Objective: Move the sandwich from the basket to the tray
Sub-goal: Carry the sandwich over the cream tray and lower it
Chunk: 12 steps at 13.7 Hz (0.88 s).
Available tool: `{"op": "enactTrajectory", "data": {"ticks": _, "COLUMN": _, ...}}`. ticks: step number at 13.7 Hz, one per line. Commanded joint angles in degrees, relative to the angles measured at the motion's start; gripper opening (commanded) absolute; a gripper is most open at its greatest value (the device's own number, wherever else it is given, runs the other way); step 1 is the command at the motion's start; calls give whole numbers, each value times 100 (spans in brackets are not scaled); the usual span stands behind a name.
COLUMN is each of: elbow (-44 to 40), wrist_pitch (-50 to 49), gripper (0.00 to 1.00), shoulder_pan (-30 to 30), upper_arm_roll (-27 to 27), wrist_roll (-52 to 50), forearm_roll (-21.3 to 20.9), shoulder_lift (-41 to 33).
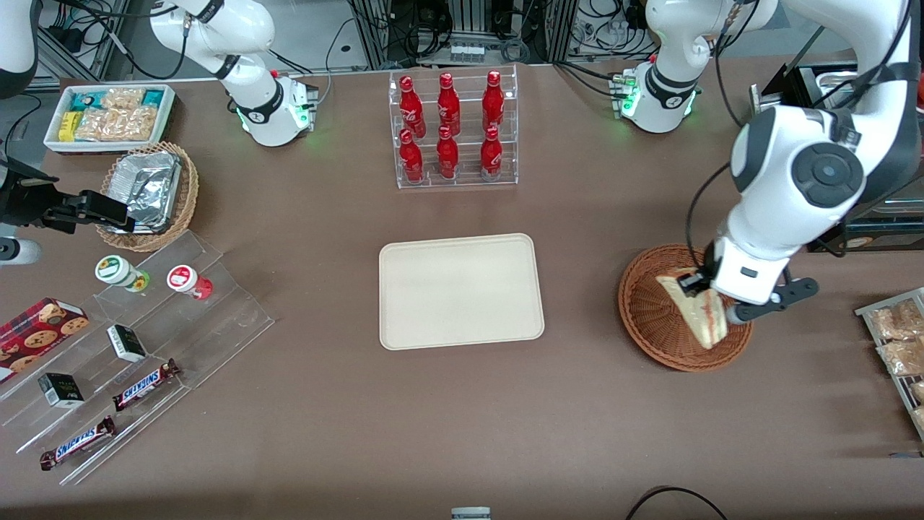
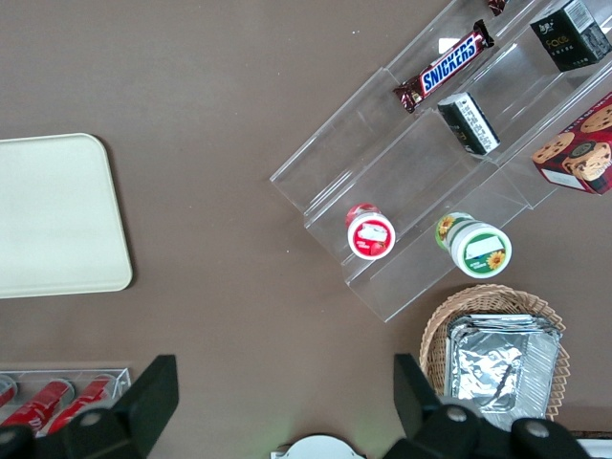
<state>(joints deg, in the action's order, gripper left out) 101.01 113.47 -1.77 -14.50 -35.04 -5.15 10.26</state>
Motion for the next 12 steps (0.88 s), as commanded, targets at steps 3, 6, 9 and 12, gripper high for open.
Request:
{"op": "enactTrajectory", "data": {"ticks": 3, "elbow": -853, "wrist_pitch": -159, "gripper": 0, "shoulder_pan": -998, "upper_arm_roll": -273, "wrist_roll": -827, "forearm_roll": -82, "shoulder_lift": 677}}
{"op": "enactTrajectory", "data": {"ticks": 6, "elbow": -1240, "wrist_pitch": -97, "gripper": 0, "shoulder_pan": -1860, "upper_arm_roll": -264, "wrist_roll": -1181, "forearm_roll": -109, "shoulder_lift": 1301}}
{"op": "enactTrajectory", "data": {"ticks": 9, "elbow": -1759, "wrist_pitch": -88, "gripper": 0, "shoulder_pan": -2415, "upper_arm_roll": -246, "wrist_roll": -1320, "forearm_roll": -301, "shoulder_lift": 1960}}
{"op": "enactTrajectory", "data": {"ticks": 12, "elbow": -2102, "wrist_pitch": 191, "gripper": 0, "shoulder_pan": -2951, "upper_arm_roll": -246, "wrist_roll": -1891, "forearm_roll": -828, "shoulder_lift": 2628}}
